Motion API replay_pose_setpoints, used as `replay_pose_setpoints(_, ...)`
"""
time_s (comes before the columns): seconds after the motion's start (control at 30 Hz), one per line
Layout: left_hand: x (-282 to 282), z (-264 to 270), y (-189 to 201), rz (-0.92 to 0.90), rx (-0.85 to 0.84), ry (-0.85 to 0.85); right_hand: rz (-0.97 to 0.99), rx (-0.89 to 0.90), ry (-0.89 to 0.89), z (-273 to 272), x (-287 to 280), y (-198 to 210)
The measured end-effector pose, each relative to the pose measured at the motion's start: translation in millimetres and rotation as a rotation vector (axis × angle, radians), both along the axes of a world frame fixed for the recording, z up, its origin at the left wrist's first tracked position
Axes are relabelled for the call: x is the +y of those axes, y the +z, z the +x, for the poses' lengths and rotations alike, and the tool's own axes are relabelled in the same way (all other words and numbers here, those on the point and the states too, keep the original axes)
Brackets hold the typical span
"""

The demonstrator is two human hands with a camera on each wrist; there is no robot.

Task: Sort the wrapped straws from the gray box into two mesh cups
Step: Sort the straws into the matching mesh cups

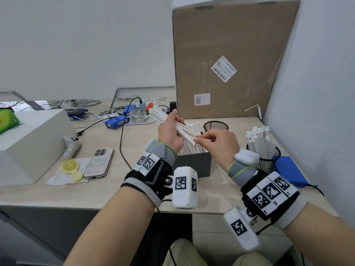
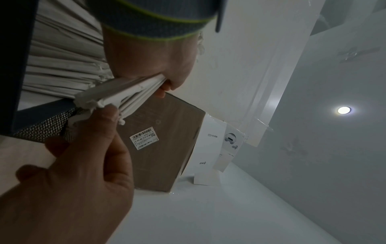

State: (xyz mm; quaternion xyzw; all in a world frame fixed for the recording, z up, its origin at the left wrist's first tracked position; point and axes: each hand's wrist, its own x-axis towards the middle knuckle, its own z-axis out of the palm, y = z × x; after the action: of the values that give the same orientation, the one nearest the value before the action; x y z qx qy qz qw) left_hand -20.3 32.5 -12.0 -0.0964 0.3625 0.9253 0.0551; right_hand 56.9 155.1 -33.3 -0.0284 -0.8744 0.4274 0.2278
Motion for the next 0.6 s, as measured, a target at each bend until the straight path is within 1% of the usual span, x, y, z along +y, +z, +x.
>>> replay_pose_setpoints(0.17, -0.1, -2.6, -2.5, 0.007, -0.007, 0.013, 0.011, 0.104, -0.039, 1.6, -0.2, -2.9)
replay_pose_setpoints(0.27, 2.9, -1.6, -3.1, 0.024, -0.005, -0.011, 0.007, 0.106, -0.037, 0.2, -3.6, -3.0)
replay_pose_setpoints(0.37, 4.9, -0.1, -2.0, 0.026, 0.003, -0.029, -0.057, 0.121, -0.032, -3.5, -6.8, -1.5)
replay_pose_setpoints(0.5, 0.3, -1.9, -0.2, 0.04, -0.008, -0.028, -0.202, 0.155, -0.019, -2.9, -9.8, 1.5)
replay_pose_setpoints(0.6, -2.6, -3.1, -0.2, 0.045, -0.011, -0.018, -0.235, 0.135, 0.003, 0.0, -9.4, -0.6)
